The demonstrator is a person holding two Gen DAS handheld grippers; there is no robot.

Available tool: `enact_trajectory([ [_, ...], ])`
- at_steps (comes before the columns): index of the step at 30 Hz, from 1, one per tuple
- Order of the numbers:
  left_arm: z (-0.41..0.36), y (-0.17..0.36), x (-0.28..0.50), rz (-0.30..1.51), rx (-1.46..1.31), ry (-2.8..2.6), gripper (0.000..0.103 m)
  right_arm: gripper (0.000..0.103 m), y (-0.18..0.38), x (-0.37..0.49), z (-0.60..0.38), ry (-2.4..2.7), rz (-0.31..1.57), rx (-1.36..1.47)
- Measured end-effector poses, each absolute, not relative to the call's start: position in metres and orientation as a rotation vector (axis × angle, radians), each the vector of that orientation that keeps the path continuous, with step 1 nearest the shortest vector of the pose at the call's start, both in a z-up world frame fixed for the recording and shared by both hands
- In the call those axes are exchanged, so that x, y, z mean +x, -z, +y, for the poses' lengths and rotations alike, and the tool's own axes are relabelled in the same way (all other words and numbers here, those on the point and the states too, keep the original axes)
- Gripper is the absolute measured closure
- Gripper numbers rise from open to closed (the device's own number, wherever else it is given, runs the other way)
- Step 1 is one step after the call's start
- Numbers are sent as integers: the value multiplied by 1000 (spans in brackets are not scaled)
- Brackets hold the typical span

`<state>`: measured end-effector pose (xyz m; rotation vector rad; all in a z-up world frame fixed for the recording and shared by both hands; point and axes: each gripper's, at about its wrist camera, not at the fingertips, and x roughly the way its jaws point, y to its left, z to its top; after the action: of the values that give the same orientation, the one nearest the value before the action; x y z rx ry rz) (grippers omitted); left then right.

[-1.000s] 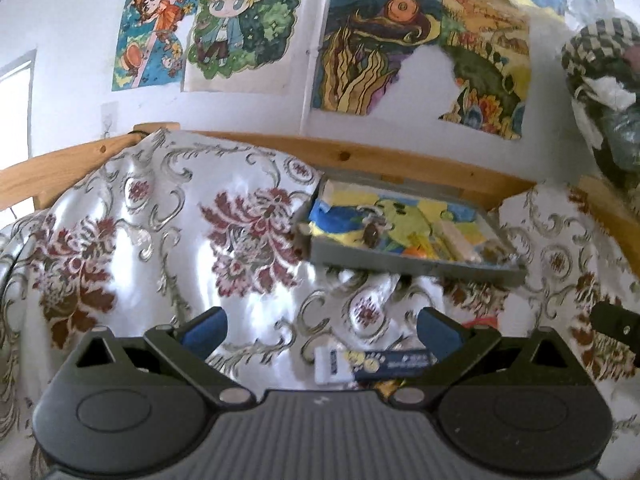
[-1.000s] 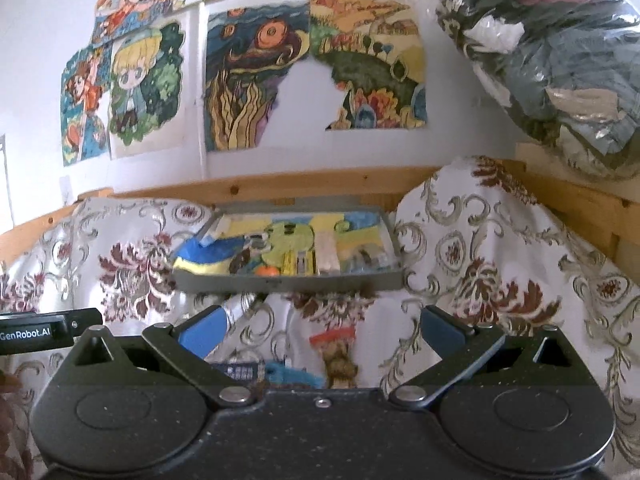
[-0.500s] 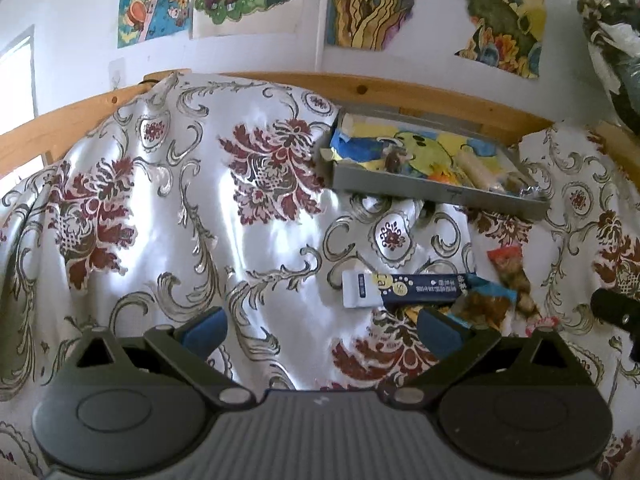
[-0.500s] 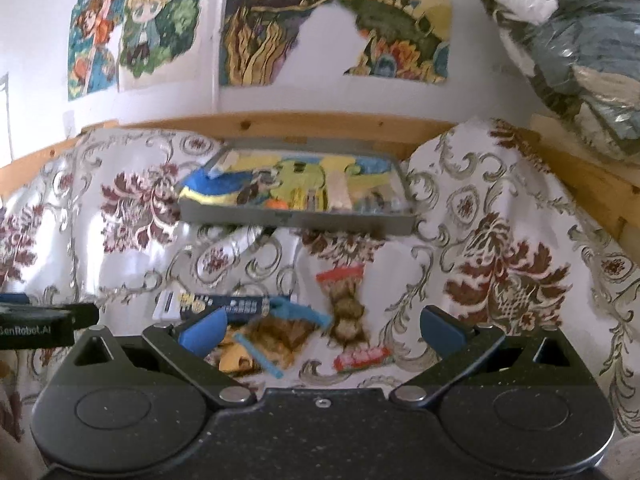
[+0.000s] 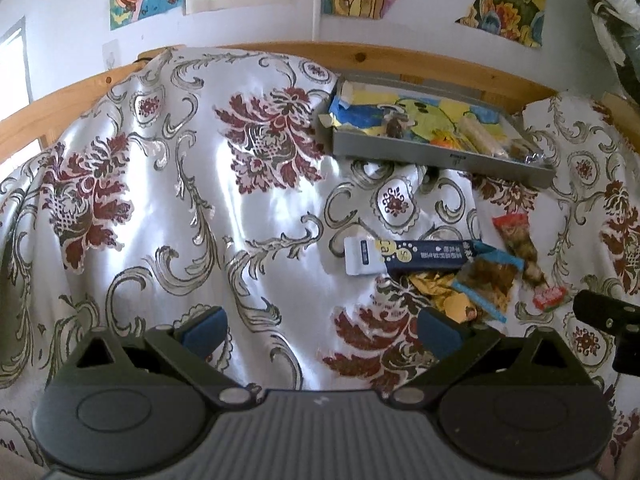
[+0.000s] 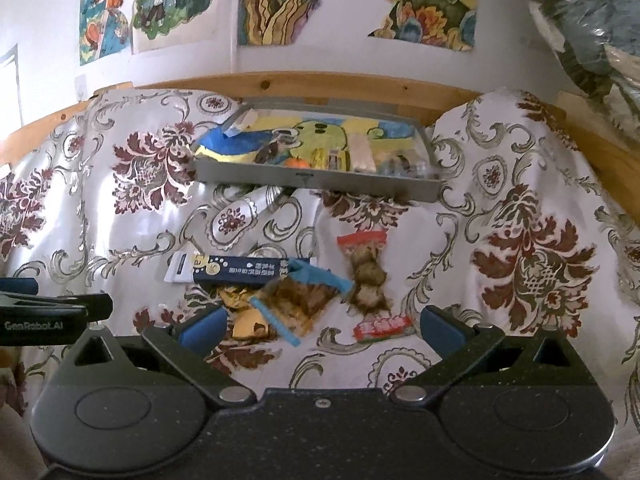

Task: Organize snacks
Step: 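Move right tool toward brown dried strip while left tool approaches blue-and-white tube packet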

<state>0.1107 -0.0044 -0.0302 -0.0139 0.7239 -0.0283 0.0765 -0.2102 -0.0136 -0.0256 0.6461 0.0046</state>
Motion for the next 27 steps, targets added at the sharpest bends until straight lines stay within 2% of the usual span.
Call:
enact_trajectory([
  [12,-6,35,127,820,14,65,0,1,21,86,-211,4,698,-19],
  [27,-11,37,164,782,128,128,0,1,32,105,-213,-6,750,18],
])
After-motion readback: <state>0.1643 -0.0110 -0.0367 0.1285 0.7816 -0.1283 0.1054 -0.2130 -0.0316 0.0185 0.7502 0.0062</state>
